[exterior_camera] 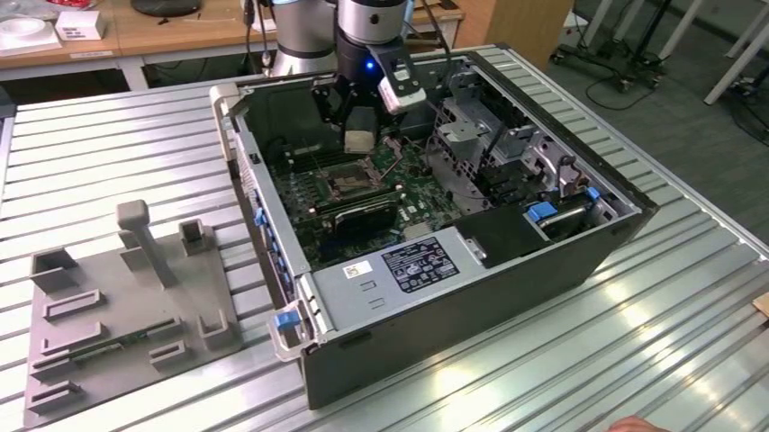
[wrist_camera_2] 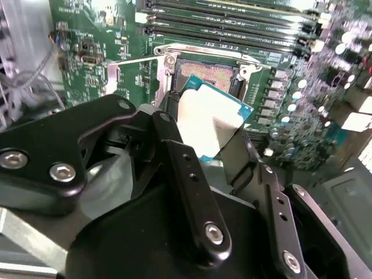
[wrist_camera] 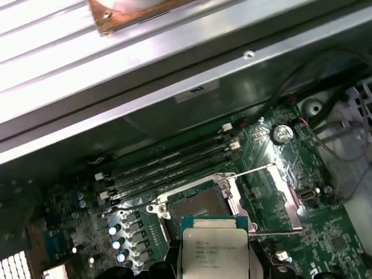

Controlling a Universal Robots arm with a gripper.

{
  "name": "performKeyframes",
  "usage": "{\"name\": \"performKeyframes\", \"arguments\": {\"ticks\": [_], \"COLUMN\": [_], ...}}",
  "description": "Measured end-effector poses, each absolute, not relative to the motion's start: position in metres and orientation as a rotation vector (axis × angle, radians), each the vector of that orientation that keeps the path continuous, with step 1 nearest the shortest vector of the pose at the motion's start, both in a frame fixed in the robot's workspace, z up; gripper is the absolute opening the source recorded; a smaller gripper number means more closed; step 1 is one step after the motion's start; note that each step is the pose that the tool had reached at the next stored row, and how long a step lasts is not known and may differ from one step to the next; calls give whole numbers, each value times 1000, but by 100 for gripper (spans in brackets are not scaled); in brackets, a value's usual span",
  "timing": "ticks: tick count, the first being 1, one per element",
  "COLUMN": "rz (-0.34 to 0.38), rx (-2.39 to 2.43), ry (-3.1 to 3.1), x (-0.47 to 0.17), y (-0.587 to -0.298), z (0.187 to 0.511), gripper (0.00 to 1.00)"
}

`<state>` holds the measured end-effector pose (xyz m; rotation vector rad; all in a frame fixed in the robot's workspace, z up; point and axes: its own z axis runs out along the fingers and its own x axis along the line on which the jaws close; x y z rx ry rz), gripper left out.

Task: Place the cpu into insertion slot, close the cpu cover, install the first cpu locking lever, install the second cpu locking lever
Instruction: 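Place the cpu into insertion slot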

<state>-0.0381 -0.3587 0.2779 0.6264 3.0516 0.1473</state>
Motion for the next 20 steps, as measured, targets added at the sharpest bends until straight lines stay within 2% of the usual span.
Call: {"name": "performKeyframes", "arguments": {"ticks": [20], "rz": [136], "rx": [1213], "ry": [2850], "x": [-38], "y": [-359], "z": [274], "gripper": [54]}}
